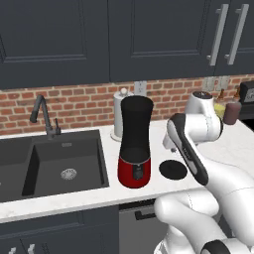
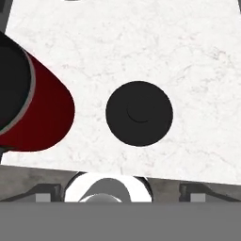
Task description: Close the lid blender by securely placing the lid on top.
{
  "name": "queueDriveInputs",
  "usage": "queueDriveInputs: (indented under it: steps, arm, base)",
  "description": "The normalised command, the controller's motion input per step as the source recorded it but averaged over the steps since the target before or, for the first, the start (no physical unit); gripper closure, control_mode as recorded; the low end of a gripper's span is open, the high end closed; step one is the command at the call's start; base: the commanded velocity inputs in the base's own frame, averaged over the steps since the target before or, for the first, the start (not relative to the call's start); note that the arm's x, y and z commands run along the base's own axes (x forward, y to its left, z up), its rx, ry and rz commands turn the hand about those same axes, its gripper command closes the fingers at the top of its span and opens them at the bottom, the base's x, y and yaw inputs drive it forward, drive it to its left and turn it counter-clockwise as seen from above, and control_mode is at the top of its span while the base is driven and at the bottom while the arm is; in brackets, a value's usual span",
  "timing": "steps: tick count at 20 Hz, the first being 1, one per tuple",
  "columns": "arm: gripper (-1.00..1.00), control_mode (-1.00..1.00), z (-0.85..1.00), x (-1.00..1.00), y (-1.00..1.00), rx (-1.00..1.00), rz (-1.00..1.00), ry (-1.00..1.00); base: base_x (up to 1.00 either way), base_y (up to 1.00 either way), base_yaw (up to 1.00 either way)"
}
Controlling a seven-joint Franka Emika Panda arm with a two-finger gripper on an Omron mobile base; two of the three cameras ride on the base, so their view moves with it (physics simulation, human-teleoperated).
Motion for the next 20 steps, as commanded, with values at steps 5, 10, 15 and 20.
queueDriveInputs:
  steps: [5,10,15,20]
  arm:
    - [-1.00,-1.00,-0.50,0.00,-0.22,-0.01,0.00,0.08]
    - [-1.00,-1.00,-0.45,0.00,-0.17,0.00,0.00,0.02]
    - [-1.00,-1.00,-0.39,0.00,-0.01,0.00,0.00,0.00]
    - [-1.00,-1.00,-0.27,0.00,0.00,0.00,0.00,0.00]
  base:
    - [0.00,0.00,0.00]
    - [0.00,0.00,0.00]
    - [0.00,0.00,0.00]
    - [0.00,0.00,0.00]
